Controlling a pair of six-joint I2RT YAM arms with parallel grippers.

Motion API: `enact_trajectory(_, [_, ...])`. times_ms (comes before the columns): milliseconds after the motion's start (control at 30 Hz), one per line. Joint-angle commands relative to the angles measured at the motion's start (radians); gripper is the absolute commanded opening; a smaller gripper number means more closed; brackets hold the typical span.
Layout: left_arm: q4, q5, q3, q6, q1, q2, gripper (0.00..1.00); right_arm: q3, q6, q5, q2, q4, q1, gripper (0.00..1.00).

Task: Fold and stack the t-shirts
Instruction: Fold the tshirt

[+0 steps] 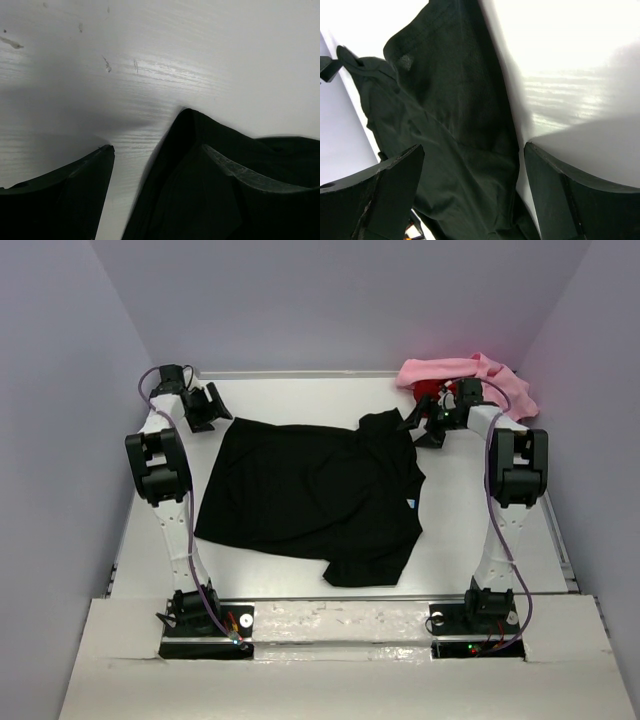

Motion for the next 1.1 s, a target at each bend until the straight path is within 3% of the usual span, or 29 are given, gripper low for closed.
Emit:
enact_trajectory(0, [0.003,0.075,0.04,-0.027,0.003,0.033,0.82,0.044,0.005,-0.007,0.038,0.027,-0.003,0.86])
enact_trajectory(233, [0.012,0.183,0.068,-0.052,-0.016,0.094,0.81,0.058,0.014,0.001,0.055,0.027,0.026,0.86])
enact_trajectory(433, [-0.074,0.194,0.134,-0.012,-0.058,0.162,0.74,0.072,0.023,0.005,0.069,0.027,0.044,0.82])
enact_trajectory(533, [-0.068,0.206,0.125,-0.013,-0.064,0.17,0.69,0.081,0.028,0.005,0.073,0.025,0.054,0.69])
enact_trajectory(567, [-0.068,0.213,0.128,-0.013,-0.064,0.173,0.66,0.083,0.029,0.005,0.073,0.025,0.054,0.62])
enact_trajectory(600, [-0.071,0.221,0.129,-0.012,-0.064,0.177,0.61,0.086,0.034,0.005,0.076,0.024,0.054,0.47])
enact_trajectory(633, [-0.074,0.236,0.141,-0.007,-0.064,0.189,0.52,0.09,0.035,0.007,0.079,0.019,0.054,0.41])
enact_trajectory(733, [-0.114,0.234,0.183,0.008,-0.064,0.216,0.39,0.103,0.037,0.008,0.089,0.01,0.054,0.39])
enact_trajectory(767, [-0.121,0.232,0.19,0.011,-0.064,0.22,0.36,0.104,0.035,0.01,0.09,0.008,0.054,0.32])
enact_trajectory(800, [-0.128,0.226,0.198,0.014,-0.064,0.223,0.28,0.109,0.035,0.011,0.09,0.007,0.054,0.18])
enact_trajectory(833, [-0.129,0.22,0.203,0.017,-0.064,0.223,0.2,0.113,0.034,0.016,0.092,0.001,0.054,0.11])
enact_trajectory(867, [-0.137,0.204,0.206,0.022,-0.063,0.222,0.0,0.125,0.031,0.024,0.096,-0.01,0.054,0.08])
enact_trajectory(900, [-0.138,0.194,0.204,0.024,-0.062,0.217,0.0,0.13,0.028,0.025,0.096,-0.016,0.054,0.0])
enact_trajectory(1067, [-0.028,0.131,0.073,-0.008,-0.04,0.104,0.0,0.159,0.012,0.054,0.073,-0.038,0.054,0.0])
